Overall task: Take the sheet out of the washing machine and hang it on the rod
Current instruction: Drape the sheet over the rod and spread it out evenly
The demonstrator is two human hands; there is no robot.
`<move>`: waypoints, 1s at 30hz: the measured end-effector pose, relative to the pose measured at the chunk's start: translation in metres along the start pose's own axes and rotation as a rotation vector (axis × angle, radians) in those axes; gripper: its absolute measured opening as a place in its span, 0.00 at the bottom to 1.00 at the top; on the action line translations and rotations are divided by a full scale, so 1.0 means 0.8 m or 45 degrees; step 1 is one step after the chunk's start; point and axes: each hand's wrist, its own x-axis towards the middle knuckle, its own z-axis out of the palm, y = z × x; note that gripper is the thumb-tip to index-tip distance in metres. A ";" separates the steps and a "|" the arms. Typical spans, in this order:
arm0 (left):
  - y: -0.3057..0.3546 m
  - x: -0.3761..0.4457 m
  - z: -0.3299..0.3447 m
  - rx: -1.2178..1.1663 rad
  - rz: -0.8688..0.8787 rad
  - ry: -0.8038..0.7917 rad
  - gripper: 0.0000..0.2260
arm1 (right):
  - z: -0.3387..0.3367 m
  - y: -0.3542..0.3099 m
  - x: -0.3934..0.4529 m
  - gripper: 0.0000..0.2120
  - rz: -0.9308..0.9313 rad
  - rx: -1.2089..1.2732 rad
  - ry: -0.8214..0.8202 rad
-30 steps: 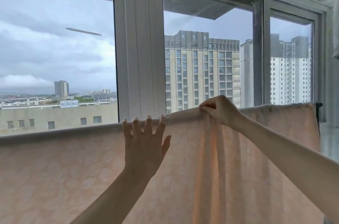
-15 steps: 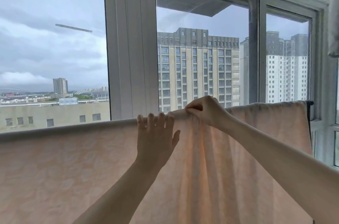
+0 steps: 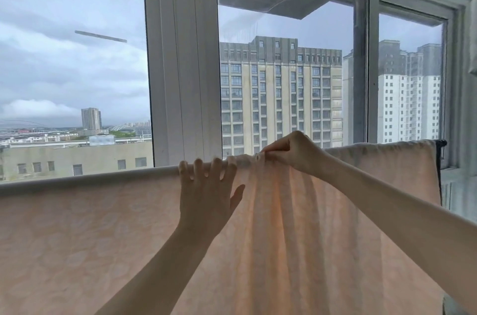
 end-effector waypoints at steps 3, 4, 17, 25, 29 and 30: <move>0.000 -0.002 -0.002 0.017 0.013 -0.014 0.24 | -0.009 0.005 0.005 0.06 -0.026 -0.111 0.121; -0.001 -0.002 -0.001 0.013 0.016 -0.019 0.24 | -0.017 0.009 0.006 0.06 -0.016 -0.164 0.173; 0.061 0.028 -0.037 -0.093 -0.141 -0.299 0.25 | -0.032 0.064 -0.013 0.07 -0.009 -0.117 0.237; 0.116 0.045 -0.012 -0.066 -0.028 -0.247 0.28 | -0.036 0.070 -0.018 0.06 -0.015 0.051 0.266; 0.113 0.043 -0.006 -0.024 -0.006 -0.166 0.29 | -0.041 0.073 -0.023 0.06 -0.045 0.114 0.230; 0.112 0.042 -0.007 -0.021 -0.009 -0.157 0.29 | -0.043 0.071 -0.023 0.06 -0.048 0.129 0.211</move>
